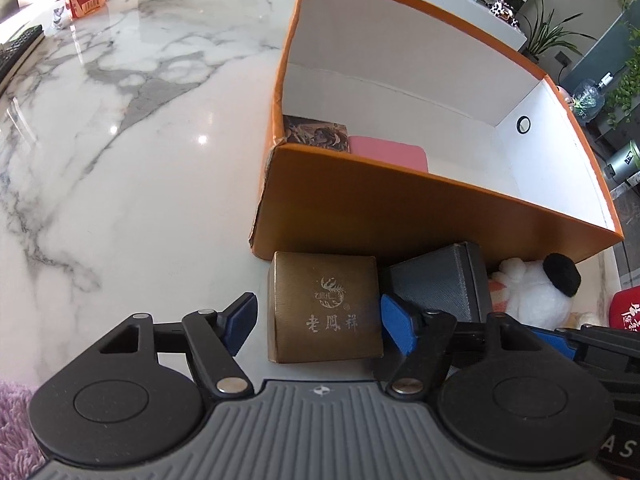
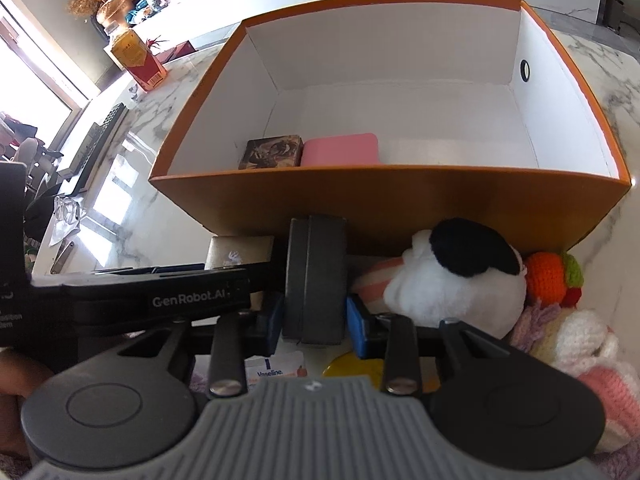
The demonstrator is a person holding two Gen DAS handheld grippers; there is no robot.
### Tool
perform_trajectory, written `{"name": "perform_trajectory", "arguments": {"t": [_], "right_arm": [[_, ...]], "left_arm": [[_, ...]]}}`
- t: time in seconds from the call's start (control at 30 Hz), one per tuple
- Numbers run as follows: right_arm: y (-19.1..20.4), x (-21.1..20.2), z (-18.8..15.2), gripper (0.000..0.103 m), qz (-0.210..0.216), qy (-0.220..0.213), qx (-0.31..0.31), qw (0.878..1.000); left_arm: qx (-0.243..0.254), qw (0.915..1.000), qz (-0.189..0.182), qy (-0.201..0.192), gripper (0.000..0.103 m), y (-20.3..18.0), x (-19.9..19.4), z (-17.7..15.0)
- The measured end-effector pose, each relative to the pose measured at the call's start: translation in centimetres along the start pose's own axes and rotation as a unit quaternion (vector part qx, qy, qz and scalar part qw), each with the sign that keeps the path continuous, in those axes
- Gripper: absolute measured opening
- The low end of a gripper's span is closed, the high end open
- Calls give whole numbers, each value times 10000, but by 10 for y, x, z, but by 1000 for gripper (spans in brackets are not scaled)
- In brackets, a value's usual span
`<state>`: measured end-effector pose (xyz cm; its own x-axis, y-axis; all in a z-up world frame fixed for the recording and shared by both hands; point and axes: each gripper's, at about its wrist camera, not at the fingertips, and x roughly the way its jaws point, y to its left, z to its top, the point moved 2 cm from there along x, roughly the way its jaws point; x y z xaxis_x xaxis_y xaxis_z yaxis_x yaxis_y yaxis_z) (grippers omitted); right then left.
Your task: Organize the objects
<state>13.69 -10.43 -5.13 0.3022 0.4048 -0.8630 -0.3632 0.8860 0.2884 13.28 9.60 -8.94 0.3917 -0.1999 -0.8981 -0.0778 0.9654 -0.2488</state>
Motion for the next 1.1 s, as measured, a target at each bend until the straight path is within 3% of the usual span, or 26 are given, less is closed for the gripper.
{"name": "perform_trajectory", "arguments": {"t": [0.1, 0.2, 0.33, 0.8, 1.1], "right_arm": [[-1, 2, 0, 37, 37, 37, 25, 10000], [0, 7, -2, 38, 80, 99, 20, 9999], [6, 8, -2, 38, 38, 71, -114, 9999], [11, 16, 1, 38, 59, -19, -168, 9998], [14, -29, -4, 37, 250, -495, -362, 9978]], "left_arm": [[-16, 9999, 75, 119, 82, 1, 5, -1], [134, 9993, 328, 135, 73, 0, 3, -3], [175, 9979, 618, 86, 72, 3, -3, -3], [120, 9983, 567, -25, 70, 10, -4, -7], [284, 9988, 248, -310, 70, -10, -56, -11]]}}
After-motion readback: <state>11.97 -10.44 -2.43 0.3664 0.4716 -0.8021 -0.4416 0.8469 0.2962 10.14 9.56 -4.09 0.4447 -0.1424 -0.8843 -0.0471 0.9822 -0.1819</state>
